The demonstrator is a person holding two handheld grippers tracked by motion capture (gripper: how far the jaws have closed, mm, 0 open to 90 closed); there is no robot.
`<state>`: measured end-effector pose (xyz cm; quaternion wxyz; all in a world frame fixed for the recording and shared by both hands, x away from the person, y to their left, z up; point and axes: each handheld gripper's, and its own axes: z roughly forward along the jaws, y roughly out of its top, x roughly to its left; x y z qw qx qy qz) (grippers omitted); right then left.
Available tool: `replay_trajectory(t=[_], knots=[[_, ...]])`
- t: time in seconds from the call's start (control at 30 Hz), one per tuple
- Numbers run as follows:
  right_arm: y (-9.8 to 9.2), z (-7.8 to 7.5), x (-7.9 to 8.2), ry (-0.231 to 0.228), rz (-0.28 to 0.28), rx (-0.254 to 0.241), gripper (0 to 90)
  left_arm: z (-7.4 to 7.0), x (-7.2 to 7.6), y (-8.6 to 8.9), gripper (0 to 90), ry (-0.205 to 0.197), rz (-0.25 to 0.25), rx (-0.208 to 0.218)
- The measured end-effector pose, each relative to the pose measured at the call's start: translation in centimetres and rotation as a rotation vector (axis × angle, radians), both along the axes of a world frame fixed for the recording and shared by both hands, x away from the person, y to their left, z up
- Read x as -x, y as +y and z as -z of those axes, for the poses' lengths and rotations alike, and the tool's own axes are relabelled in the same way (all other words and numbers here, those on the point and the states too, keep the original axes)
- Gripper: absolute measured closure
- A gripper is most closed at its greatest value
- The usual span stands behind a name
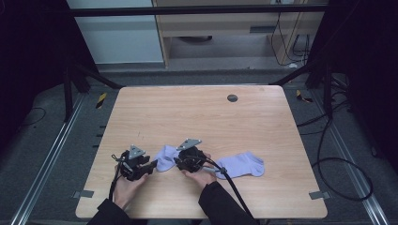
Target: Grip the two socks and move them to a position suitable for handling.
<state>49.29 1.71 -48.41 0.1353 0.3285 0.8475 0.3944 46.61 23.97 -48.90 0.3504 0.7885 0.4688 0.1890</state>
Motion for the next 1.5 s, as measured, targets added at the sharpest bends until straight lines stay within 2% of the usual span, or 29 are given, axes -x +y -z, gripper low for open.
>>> replay_trajectory(t=[0.3,0.6,0.7,0.8,0.97,1.03,1.13,1.27,1.5], knots=[[1.2,1.4,0.2,0.030,-0.025,0.056,68.6,0.5,-0.4,-0.5,67.4,0.027,0.008,-0.030],[1.3,1.4,0.2,0.021,0.012,0.073,82.1,0.6,-0.4,-0.7,78.0,0.048,0.006,-0.018],[1.1,1.2,0.2,0.028,0.022,0.042,83.1,0.6,-0.4,-0.7,81.6,0.053,0.010,-0.007],[0.3,0.5,0.3,0.021,0.043,-0.049,83.4,0.6,-0.4,-0.8,85.8,0.054,0.012,-0.003],[-1.0,-1.1,0.1,-0.005,0.089,-0.133,83.5,0.4,-0.3,-0.9,87.4,0.051,0.018,-0.009],[-1.4,-1.5,0.0,0.000,0.111,-0.159,83.5,0.3,-0.2,-0.8,87.5,0.048,0.024,-0.011],[-2.2,-2.0,-0.5,-0.009,0.144,-0.180,83.5,0.0,-0.1,-0.8,87.7,0.043,0.031,-0.008],[-2.9,-2.2,-1.3,0.005,0.181,-0.205,83.4,-0.5,0.1,-0.8,87.8,0.029,0.049,-0.021],[-3.2,-1.7,-2.8,0.049,0.242,-0.183,83.2,-0.9,0.3,-0.6,88.0,0.010,0.054,-0.059]])
